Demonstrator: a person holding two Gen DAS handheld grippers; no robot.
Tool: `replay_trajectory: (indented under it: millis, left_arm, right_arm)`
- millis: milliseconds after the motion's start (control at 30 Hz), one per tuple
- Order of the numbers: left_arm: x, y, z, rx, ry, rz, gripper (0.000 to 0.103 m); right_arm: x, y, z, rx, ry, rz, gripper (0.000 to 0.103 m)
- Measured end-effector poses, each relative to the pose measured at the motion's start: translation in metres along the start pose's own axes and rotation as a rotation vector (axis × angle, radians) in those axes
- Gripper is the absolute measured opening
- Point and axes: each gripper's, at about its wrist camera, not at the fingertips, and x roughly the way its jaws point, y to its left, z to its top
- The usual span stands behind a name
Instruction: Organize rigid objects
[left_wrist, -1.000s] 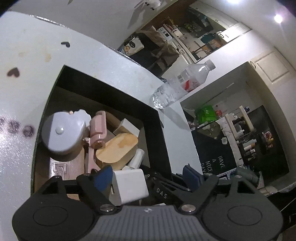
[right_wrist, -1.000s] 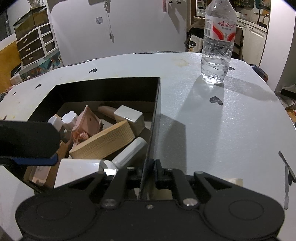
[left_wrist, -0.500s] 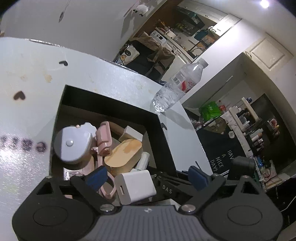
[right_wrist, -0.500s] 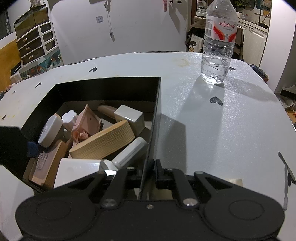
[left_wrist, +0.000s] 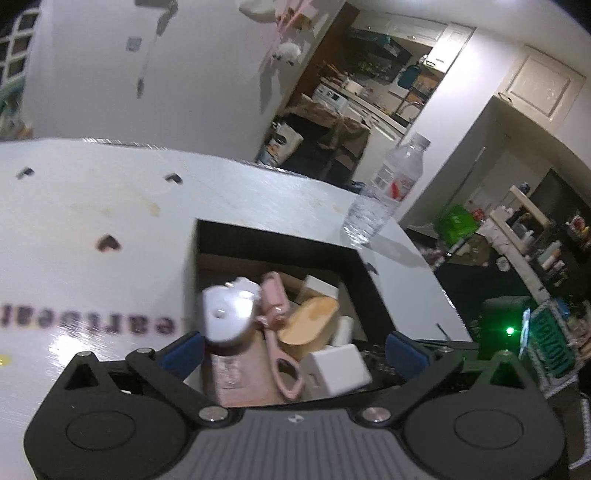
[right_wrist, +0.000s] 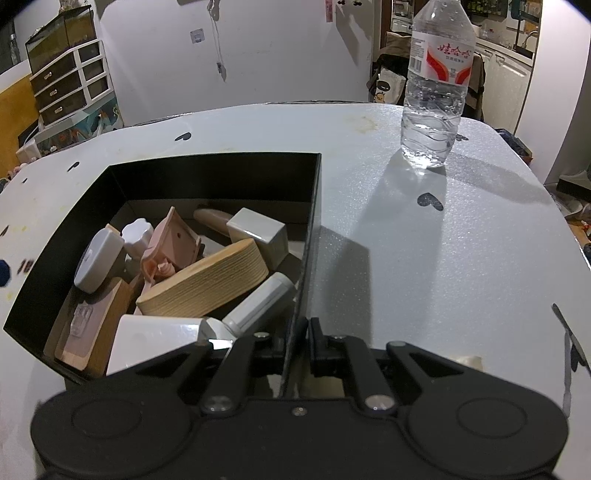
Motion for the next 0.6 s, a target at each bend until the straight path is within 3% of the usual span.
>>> replay_trajectory:
  millis: [367, 600]
  left_arm:
    - [-0.027, 0.019, 0.0, 0.104, -0.122, 0.23, 0.103]
    - [-0.037, 0.027, 0.0, 0.122, -0.163, 0.266, 0.103]
  right_arm:
    - [-0.004, 0.004, 0.002, -0.01, 0.013, -0.019, 0.009]
    - [-0.029, 0.01, 0.004, -0.02, -0.033, -0.039, 0.011]
